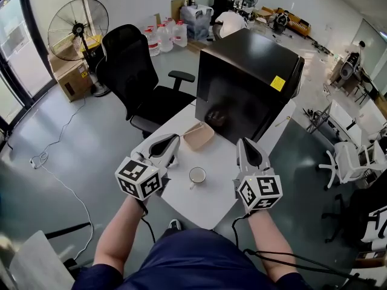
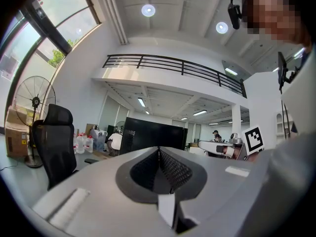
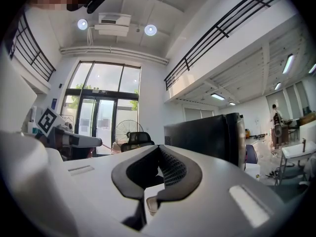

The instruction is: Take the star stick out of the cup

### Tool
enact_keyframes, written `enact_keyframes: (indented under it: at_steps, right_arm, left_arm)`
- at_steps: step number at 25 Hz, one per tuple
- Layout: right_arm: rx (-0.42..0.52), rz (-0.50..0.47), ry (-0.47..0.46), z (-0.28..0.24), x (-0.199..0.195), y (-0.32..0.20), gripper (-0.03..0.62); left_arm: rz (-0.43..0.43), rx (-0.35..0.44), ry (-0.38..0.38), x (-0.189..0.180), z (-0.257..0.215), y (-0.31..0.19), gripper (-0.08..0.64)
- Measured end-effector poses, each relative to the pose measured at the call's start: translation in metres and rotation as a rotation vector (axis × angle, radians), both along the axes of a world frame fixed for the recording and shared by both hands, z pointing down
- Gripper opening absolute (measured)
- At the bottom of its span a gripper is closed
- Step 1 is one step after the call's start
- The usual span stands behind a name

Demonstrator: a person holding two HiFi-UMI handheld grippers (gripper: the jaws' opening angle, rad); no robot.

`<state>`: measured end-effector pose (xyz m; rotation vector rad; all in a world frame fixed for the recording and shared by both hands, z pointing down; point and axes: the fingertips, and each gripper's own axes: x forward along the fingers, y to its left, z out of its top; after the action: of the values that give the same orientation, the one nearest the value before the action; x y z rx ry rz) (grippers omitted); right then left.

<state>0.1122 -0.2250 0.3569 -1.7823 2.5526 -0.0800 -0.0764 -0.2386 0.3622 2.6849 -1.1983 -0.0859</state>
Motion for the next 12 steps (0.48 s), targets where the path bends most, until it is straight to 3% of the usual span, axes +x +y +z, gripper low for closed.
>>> enact_keyframes:
  at_steps: [12]
  right_arm:
    - [-0.001,0.002,0.006,0.0022,0.0041,-0.0102,0.006]
  left_arm:
    - [0.011,0.000,-0.005,0.0049,0.0043,-0.0083,0.011]
